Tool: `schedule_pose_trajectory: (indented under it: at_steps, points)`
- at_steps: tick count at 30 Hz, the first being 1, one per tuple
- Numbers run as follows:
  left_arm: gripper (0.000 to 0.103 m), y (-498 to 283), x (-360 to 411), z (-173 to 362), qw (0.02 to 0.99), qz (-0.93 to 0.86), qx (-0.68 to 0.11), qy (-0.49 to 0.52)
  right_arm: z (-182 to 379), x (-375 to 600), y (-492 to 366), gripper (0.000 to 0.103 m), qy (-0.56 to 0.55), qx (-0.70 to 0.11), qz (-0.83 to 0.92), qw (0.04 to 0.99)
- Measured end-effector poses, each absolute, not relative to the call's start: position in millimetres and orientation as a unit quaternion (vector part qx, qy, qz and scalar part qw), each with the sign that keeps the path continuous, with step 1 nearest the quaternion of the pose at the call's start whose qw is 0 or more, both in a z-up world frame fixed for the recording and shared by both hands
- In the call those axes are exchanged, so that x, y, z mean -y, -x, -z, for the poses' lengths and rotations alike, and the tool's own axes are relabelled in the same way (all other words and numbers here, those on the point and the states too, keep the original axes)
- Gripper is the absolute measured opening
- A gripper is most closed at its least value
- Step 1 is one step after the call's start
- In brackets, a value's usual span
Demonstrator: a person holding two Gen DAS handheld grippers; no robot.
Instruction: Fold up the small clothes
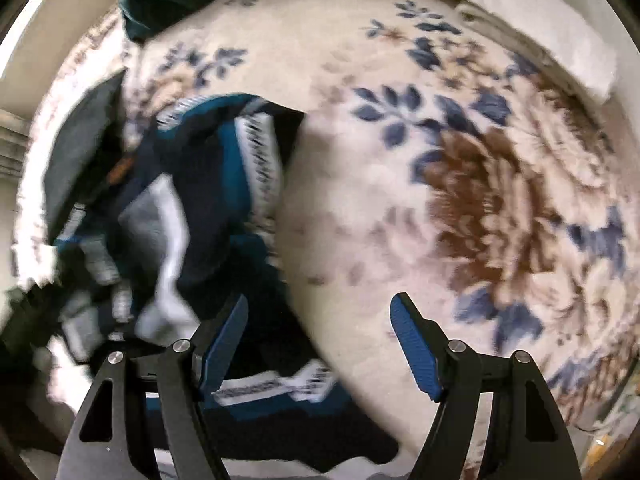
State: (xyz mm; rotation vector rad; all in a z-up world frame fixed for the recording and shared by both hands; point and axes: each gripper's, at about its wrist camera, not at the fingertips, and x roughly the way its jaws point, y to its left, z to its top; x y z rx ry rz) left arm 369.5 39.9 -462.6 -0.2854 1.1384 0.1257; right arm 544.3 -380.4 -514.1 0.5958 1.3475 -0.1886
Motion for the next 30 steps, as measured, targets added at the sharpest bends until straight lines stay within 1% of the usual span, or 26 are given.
schedule_pose_trajectory:
  at_steps: [3, 5, 9, 13, 14, 15, 16, 17, 20, 24, 27, 30]
  points:
    - [0.100, -343, -99, 462, 0.821, -0.145, -0.537, 0.130, 505, 355, -567, 0.076, -0.283, -0.601, 0.019, 0.747]
    - [0.101, -323, -128, 472, 0.809, -0.184, -0.544, 0.127, 508, 337, -581, 0.076, -0.287, -0.599, -0.011, 0.747]
    - [0.100, -298, -168, 494, 0.776, -0.246, -0.563, 0.141, 534, 288, -622, 0.076, -0.290, -0.608, -0.056, 0.737]
    - [0.100, -286, -179, 501, 0.765, -0.266, -0.567, 0.150, 573, 247, -663, 0.076, -0.282, -0.640, -0.072, 0.711]
    - [0.100, -286, -179, 502, 0.764, -0.268, -0.568, 0.151, 586, 236, -672, 0.070, -0.285, -0.653, -0.076, 0.697]
    - [0.100, -285, -178, 502, 0.764, -0.267, -0.568, 0.152, 591, 229, -672, 0.059, -0.285, -0.653, -0.078, 0.697]
    - [0.100, -286, -178, 502, 0.765, -0.265, -0.566, 0.153, 592, 222, -674, 0.020, -0.273, -0.653, -0.077, 0.702]
    - [0.100, -288, -177, 501, 0.768, -0.264, -0.564, 0.153, 589, 215, -674, 0.007, -0.244, -0.654, -0.065, 0.713]
    - [0.101, -300, -175, 497, 0.775, -0.257, -0.557, 0.152, 557, 215, -661, 0.007, -0.227, -0.624, -0.056, 0.745]
    - [0.101, -327, -173, 497, 0.783, -0.241, -0.548, 0.169, 505, 247, -630, 0.007, -0.228, -0.599, -0.035, 0.767]
    - [0.101, -349, -170, 499, 0.789, -0.233, -0.543, 0.170, 491, 276, -614, 0.007, -0.220, -0.604, -0.014, 0.766]
    - [0.101, -370, -172, 497, 0.796, -0.230, -0.533, 0.174, 494, 310, -603, 0.007, -0.205, -0.617, 0.012, 0.759]
